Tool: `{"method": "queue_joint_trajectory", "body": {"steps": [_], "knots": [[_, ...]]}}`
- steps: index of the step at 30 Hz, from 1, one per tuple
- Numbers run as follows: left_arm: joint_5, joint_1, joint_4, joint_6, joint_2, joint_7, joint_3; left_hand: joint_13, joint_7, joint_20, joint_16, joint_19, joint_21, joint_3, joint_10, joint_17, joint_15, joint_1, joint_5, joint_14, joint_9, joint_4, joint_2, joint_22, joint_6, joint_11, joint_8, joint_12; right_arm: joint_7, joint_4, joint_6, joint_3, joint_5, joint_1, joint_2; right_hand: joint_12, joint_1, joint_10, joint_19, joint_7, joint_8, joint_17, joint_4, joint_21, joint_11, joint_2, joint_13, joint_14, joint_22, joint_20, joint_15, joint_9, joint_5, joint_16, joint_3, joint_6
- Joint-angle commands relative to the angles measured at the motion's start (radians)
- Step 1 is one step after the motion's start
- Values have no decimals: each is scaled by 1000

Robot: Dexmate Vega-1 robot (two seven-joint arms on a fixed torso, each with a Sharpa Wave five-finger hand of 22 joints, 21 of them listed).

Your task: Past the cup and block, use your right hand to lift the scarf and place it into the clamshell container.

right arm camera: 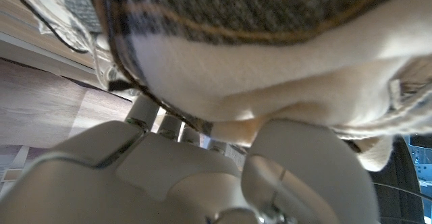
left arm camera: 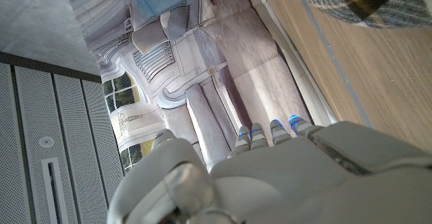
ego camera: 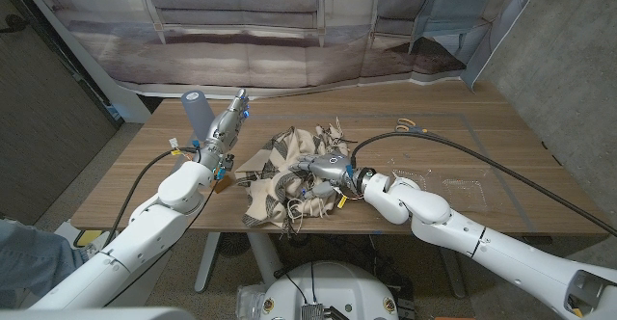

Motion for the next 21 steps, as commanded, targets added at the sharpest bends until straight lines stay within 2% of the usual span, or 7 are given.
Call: {"method": "queue_joint_trajectory", "body": {"steps": [1, 3, 9, 15, 17, 19, 21], "knots": [[-2, -4, 3, 5, 6, -10, 2, 4, 1, 9, 2, -99, 3, -7, 7, 1, -1, 9, 0, 4, 5, 1, 0, 5, 5, -2, 2, 4, -56, 17, 15, -3, 19, -3, 3, 24, 52, 65, 77, -20, 20, 9, -2, 23, -23, 23, 7, 96, 9, -57, -38, 11, -5, 21, 19, 62], [-6, -5, 3, 8, 7, -12, 2, 4, 1, 10, 2, -99, 3, -8, 8, 1, -2, 10, 0, 3, 5, 1, 0, 5, 5, -1, 2, 4, -68, 20, 18, -1, 25, -6, 5, 35, 75, 92, 103, -26, 29, 12, -4, 31, -34, 33, 10, 125, 11, -81, -58, 17, -10, 24, 26, 93], [-1, -7, 1, 6, 10, -11, -1, 4, 1, 10, 2, -99, 3, -9, 8, 1, -2, 11, 0, 4, 5, 1, 1, 5, 5, -1, 1, 4, -92, 23, 14, -2, 19, -9, 7, 85, 129, 209, 137, -28, 60, 22, -4, 42, -67, 58, 23, 207, 16, -116, -89, 35, -26, 34, 42, 180], [-6, -12, 4, 8, 10, -17, 1, 4, 0, 11, 1, -100, 3, -10, 8, 1, -2, 11, 0, 2, 5, 1, 2, 5, 6, -2, 1, 4, -100, 27, 14, -4, 18, -7, 8, 118, 168, 279, 173, -30, 91, 39, -3, 61, -90, 78, 36, 282, 21, -158, -116, 51, -42, 53, 54, 256], [-6, -13, 5, 8, 8, -15, 1, 4, 0, 11, 1, -100, 3, -10, 8, 1, -2, 12, 0, 2, 5, 1, 2, 5, 6, -1, 1, 4, -109, 31, 18, -4, 21, -6, 8, 133, 191, 310, 200, -29, 106, 56, -3, 78, -98, 93, 45, 328, 26, -191, -141, 62, -52, 69, 61, 286], [-5, -15, 8, 6, 8, -17, 2, 4, 0, 11, 1, -100, 3, -11, 8, 1, -2, 12, 0, 3, 5, 1, 2, 5, 7, -2, 1, 3, -116, 34, 24, -4, 23, -5, 9, 146, 216, 330, 227, -29, 136, 77, -4, 102, -108, 103, 55, 373, 32, -223, -156, 77, -67, 82, 66, 343], [-6, -17, 9, 9, 8, -16, 2, 4, 0, 11, 1, -99, 3, -11, 7, 1, -2, 12, 0, 4, 5, 1, 2, 5, 7, -2, 1, 3, -118, 38, 26, -4, 27, -2, 12, 154, 243, 341, 248, -30, 149, 93, -9, 120, -113, 118, 62, 395, 35, -248, -167, 85, -73, 89, 76, 361]]}}
